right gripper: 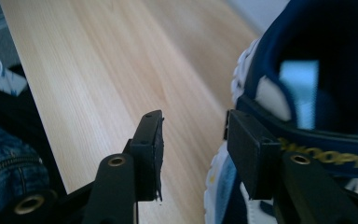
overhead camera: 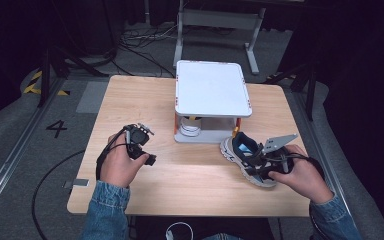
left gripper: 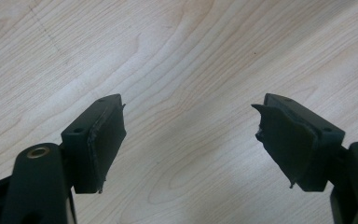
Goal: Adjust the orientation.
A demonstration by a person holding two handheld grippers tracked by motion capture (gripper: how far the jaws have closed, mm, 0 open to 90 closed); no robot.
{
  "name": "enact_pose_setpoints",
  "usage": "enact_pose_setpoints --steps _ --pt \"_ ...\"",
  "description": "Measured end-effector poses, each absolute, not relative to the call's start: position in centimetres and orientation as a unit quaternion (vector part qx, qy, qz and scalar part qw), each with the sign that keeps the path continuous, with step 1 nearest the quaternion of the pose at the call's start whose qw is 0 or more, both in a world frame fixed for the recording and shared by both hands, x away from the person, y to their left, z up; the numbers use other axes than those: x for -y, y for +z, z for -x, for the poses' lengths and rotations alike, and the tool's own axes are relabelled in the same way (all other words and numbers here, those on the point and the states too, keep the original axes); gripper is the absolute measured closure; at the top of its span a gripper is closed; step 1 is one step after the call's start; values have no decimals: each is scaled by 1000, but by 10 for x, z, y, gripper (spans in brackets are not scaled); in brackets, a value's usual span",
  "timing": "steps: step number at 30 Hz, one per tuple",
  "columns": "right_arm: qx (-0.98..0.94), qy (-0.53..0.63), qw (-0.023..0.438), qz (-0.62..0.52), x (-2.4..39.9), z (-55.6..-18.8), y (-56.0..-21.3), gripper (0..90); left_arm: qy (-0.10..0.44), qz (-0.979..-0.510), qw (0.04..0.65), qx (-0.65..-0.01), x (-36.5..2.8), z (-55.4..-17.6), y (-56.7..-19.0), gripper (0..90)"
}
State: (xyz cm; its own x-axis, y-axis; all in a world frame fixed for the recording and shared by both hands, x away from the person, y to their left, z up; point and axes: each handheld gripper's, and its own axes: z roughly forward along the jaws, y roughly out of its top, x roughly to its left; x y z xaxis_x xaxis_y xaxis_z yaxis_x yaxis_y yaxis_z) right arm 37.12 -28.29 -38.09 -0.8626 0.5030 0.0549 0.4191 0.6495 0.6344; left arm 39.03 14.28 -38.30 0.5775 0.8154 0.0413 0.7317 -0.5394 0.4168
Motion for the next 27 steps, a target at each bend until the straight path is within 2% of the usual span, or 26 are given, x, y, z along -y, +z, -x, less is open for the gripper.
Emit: enact_pose_setpoints --steps 8,11,14,27 --pt "-865 383 89 -311 293 -393 -363 559 108 -862 180 -461 -156 -378 -390 235" --pt "-842 405 83 -346 292 -406 -360 550 107 -856 172 -475 -164 -374 -393 236" --pt "-841 390 92 -363 288 -421 -361 552 103 -853 168 -483 -170 -372 -395 236" --pt "-859 346 113 -360 240 -463 -359 550 98 -862 168 -468 -159 -383 -397 236"
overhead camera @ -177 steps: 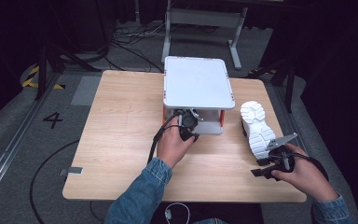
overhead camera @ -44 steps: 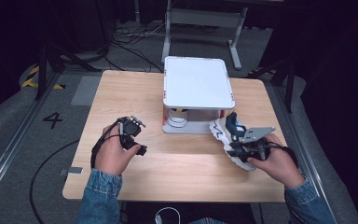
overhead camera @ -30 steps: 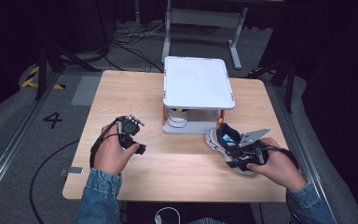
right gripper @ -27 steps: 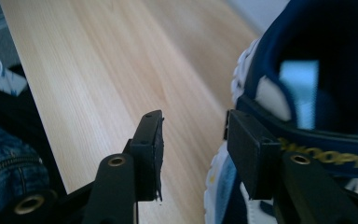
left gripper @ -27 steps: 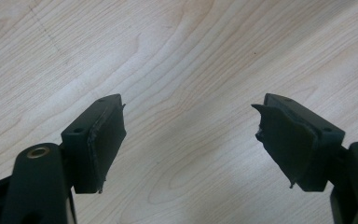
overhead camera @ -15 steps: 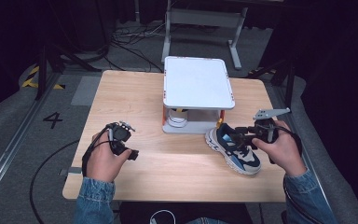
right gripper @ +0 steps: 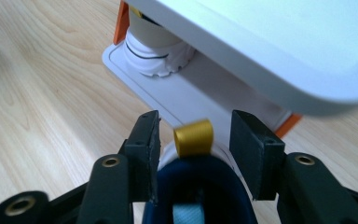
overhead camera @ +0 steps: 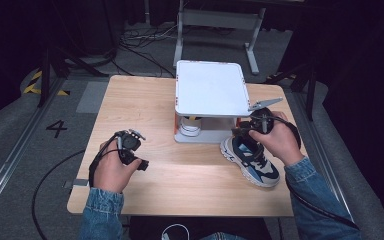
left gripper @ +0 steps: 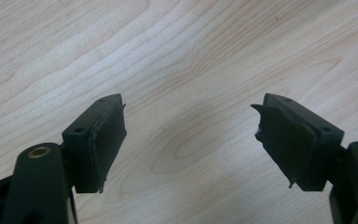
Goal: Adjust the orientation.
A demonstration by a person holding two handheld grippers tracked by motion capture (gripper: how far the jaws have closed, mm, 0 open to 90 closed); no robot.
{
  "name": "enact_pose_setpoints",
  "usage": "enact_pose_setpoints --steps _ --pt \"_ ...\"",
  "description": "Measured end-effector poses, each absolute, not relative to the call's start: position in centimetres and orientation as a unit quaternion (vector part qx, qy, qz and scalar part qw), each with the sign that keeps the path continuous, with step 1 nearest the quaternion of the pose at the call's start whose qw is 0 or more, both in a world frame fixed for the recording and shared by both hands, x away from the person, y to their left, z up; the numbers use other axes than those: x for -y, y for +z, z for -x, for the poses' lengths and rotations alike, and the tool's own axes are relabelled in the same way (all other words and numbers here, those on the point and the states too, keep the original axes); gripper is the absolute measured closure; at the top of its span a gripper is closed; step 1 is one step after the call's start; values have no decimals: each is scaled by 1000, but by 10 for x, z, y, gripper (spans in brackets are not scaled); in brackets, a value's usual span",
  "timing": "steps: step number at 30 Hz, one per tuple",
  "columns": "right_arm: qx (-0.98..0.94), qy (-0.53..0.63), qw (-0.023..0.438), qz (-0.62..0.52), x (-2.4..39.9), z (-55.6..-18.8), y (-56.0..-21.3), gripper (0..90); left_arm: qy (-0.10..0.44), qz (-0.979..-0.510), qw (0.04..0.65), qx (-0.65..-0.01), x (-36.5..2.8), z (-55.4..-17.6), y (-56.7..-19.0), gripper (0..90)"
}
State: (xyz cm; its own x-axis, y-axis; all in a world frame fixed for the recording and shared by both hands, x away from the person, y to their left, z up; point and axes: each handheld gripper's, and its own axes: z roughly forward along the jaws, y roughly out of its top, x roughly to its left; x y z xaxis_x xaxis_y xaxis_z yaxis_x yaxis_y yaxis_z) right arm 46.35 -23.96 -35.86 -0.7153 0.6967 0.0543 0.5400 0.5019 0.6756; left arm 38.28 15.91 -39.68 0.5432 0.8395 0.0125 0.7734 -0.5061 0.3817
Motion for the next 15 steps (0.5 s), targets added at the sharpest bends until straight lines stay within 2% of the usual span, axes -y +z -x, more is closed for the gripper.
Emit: enact_pose_setpoints --steps 2,4,6,8,15 --pt "-860 340 117 -363 235 -466 -362 591 97 -865 170 -462 -156 -384 -397 236" --pt "-864 334 112 -360 231 -467 -363 704 97 -866 170 -460 -154 -385 -397 236" --pt "-869 326 113 -354 228 -465 -363 743 97 -867 171 -458 -154 -386 -397 236" --pt "-876 321 114 -342 226 -462 -362 845 96 -866 172 -459 -153 -386 -397 236" --pt "-893 329 68 -299 221 -429 -352 865 97 -870 173 -452 -148 -390 -394 236"
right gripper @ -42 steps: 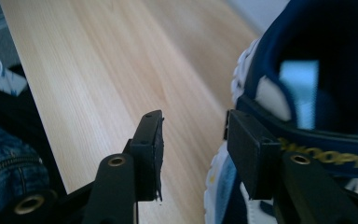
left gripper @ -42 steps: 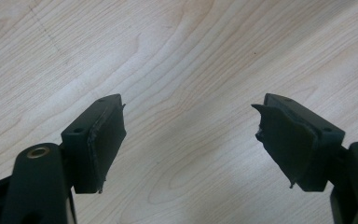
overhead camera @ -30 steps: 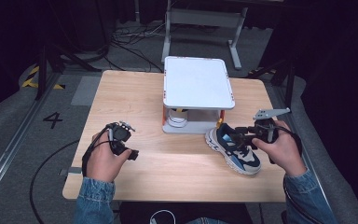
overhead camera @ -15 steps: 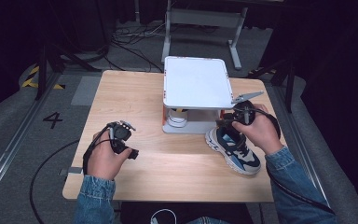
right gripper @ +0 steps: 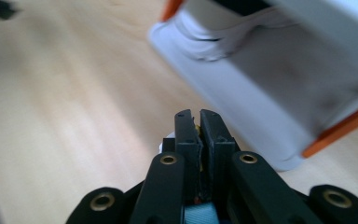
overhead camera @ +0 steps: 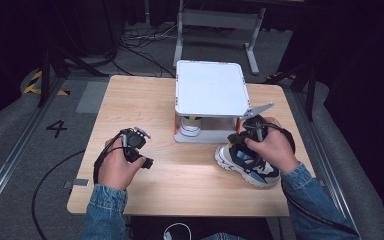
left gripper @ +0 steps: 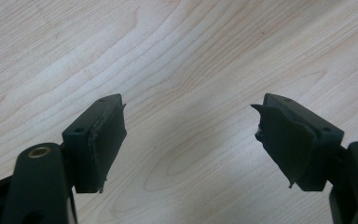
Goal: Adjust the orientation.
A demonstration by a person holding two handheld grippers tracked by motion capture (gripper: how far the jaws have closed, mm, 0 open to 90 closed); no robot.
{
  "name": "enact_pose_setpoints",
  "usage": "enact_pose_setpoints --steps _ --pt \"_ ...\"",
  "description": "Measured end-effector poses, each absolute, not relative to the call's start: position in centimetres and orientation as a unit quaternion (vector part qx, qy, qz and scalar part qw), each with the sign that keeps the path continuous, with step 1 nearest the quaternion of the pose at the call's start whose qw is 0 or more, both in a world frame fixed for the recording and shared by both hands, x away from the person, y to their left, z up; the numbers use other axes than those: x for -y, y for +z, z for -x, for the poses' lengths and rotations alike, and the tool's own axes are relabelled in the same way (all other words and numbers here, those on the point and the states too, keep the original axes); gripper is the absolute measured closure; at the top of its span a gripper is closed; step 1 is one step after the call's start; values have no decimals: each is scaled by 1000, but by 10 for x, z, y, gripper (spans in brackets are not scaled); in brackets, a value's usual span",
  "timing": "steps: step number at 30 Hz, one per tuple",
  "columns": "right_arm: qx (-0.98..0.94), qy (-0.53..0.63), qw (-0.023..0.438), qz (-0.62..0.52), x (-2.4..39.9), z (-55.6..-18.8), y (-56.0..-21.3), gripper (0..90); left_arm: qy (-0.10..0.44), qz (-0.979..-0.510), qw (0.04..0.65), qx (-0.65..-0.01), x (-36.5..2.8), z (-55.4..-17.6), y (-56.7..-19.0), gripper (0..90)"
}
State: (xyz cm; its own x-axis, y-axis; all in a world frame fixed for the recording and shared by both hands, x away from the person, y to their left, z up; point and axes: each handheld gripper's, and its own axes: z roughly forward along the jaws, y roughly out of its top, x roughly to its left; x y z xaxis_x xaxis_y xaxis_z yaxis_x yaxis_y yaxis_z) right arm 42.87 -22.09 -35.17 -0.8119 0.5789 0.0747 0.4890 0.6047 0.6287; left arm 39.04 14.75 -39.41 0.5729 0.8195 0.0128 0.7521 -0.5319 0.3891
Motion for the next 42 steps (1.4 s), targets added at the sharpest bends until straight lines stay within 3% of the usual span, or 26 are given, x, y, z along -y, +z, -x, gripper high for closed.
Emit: enact_pose_setpoints --steps 9,15,18,25,31,33,35,42 --pt "-915 314 -2 -255 224 -365 -349 863 94 -879 174 -434 -131 -399 -392 236" --pt "-934 275 -18 -228 215 -343 -362 821 94 -884 178 -422 -120 -406 -390 236" --pt "-932 288 -1 -218 219 -340 -359 687 93 -887 179 -415 -118 -408 -389 235" --pt "-896 279 96 -332 272 -350 -344 502 89 -888 176 -416 -115 -412 -392 235" --pt "-890 223 63 -392 286 -364 -370 537 88 -888 175 -417 -114 -412 -392 234" --pt "-893 199 51 -401 285 -368 -379 582 90 -888 177 -415 -113 -413 -392 236" --pt "-896 196 40 -397 283 -369 -380 686 91 -888 177 -415 -113 -413 -392 236" --pt "-915 173 91 -353 288 -375 -368 749 88 -884 178 -423 -119 -407 -394 236"
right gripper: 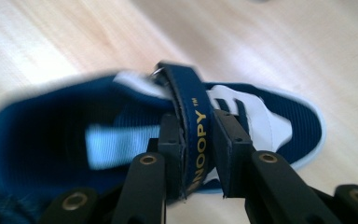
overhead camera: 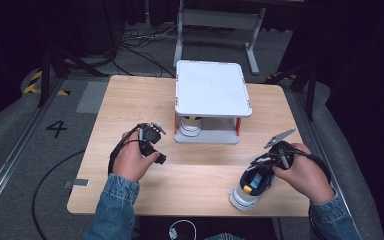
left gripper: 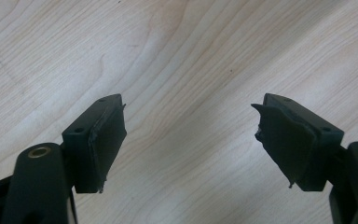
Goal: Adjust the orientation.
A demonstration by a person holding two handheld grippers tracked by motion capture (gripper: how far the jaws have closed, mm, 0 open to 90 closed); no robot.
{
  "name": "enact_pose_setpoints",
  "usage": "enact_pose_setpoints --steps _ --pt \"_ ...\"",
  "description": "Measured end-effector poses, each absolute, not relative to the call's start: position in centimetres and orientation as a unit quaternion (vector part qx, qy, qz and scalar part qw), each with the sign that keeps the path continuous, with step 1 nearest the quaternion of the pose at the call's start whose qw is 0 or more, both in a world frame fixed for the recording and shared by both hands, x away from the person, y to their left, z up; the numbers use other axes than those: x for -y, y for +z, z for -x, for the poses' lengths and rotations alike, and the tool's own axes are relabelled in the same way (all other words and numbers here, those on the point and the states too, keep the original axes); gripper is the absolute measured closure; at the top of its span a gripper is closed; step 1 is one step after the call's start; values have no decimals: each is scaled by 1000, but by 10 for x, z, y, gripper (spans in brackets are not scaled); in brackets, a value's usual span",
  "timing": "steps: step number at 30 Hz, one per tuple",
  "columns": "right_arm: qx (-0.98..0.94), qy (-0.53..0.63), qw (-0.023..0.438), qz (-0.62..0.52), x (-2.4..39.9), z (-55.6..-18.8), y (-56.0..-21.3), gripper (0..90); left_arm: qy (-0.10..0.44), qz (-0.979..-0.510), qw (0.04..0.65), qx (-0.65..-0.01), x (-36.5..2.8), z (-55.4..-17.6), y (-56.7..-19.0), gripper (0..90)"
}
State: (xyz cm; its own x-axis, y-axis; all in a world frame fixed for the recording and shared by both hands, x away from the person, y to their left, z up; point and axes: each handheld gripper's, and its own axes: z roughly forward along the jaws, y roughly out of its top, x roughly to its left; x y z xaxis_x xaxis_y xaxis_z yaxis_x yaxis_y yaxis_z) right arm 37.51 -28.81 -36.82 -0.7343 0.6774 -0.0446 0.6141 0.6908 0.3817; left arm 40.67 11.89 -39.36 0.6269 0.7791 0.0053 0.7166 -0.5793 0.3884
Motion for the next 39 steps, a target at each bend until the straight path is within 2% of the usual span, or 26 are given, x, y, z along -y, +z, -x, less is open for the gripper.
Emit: enact_pose_setpoints --steps 4,8,10,12,14,18,24,27,31,39 --pt "-922 175 147 -311 301 -399 -368 752 93 -878 177 -434 -127 -402 -393 237" --pt "-917 190 169 -306 310 -421 -380 762 93 -876 177 -438 -131 -400 -393 237" --pt "-908 212 172 -317 313 -423 -379 655 93 -875 176 -440 -133 -400 -394 237" --pt "-907 215 147 -331 318 -421 -377 602 92 -875 176 -442 -133 -401 -394 237" --pt "-900 231 142 -341 322 -417 -373 584 91 -875 176 -441 -132 -403 -394 237" --pt "-884 268 125 -361 325 -395 -352 570 89 -879 175 -434 -126 -407 -394 237" --pt "-893 272 81 -350 310 -367 -343 565 85 -884 180 -422 -117 -413 -392 237" --pt "-903 254 57 -341 300 -357 -348 541 86 -886 181 -418 -112 -416 -391 237" --pt "-916 232 49 -325 290 -353 -358 526 82 -890 178 -412 -107 -418 -392 237" --pt "-935 173 31 -307 278 -366 -386 599 81 -888 182 -415 -110 -418 -391 237"
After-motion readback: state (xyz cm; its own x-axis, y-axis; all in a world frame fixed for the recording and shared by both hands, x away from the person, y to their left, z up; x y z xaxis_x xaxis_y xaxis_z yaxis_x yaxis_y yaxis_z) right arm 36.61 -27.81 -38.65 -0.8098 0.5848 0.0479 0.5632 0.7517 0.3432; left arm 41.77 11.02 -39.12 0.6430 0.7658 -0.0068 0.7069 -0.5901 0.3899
